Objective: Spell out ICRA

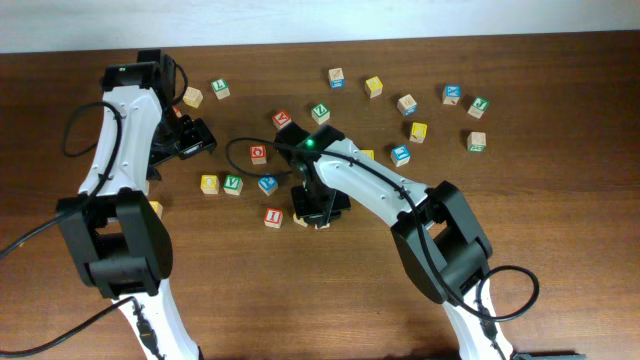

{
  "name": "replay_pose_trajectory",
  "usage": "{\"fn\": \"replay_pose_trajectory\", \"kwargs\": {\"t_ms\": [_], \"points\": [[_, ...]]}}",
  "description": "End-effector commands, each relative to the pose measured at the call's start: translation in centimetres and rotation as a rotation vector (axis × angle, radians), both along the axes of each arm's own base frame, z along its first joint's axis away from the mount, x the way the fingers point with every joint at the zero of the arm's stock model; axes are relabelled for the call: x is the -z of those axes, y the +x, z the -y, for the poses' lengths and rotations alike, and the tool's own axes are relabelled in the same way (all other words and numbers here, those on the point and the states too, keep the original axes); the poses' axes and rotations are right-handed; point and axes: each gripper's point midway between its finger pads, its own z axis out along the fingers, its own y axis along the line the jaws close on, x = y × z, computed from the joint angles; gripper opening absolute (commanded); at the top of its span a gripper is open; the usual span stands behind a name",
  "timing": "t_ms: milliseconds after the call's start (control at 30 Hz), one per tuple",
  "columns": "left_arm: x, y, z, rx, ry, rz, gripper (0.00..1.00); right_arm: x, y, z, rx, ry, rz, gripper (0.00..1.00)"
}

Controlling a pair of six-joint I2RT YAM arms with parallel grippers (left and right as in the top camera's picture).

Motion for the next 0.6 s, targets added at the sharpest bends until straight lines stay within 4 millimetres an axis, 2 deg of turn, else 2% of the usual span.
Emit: {"fn": "replay_pose_trajectory", "kwargs": {"t_ms": [0, 67, 267, 300, 333, 367, 500, 567], "points": [[0.4, -0.1, -0.3, -0.016, 0.007, -0.011, 0.99, -0.1, 1.0, 1.4, 0.036, -0.034, 0.027, 0.22], [0.4, -0.1, -0.3, -0.016, 0.007, -0.011, 0.99, -0.1, 1.5, 2.0, 0.054, -0.037, 0.030, 0.22], [0.4, -0.1, -0.3, -0.016, 0.007, -0.011, 0.99, 0.3, 1.4, 1.7, 0.091, -0.042, 0.026, 0.23], [0.4, -0.1, -0.3, -0.016, 0.008, -0.011, 0.99, 0.3, 1.4, 1.7, 0.091, -0.043, 0.025, 0.30], [0.4, -0.1, -0.3, -0.016, 0.008, -0.011, 0.99, 0.3, 1.4, 1.7, 0.090, -0.043, 0.025, 0.31], [0.4, -0.1, -0.3, -0.016, 0.007, -0.011, 0.99, 0.3, 1.3, 1.7, 0.090, -0.040, 0.023, 0.36], [0.4, -0.1, -0.3, -0.016, 0.008, -0.011, 0.99, 0.2, 1.3, 1.9, 0.088, -0.047, 0.022, 0.36], [0.4, -0.1, -0.3, -0.016, 0.008, -0.011, 0.99, -1.1, 1.7, 1.9, 0.067, -0.033, 0.037, 0.37]]}}
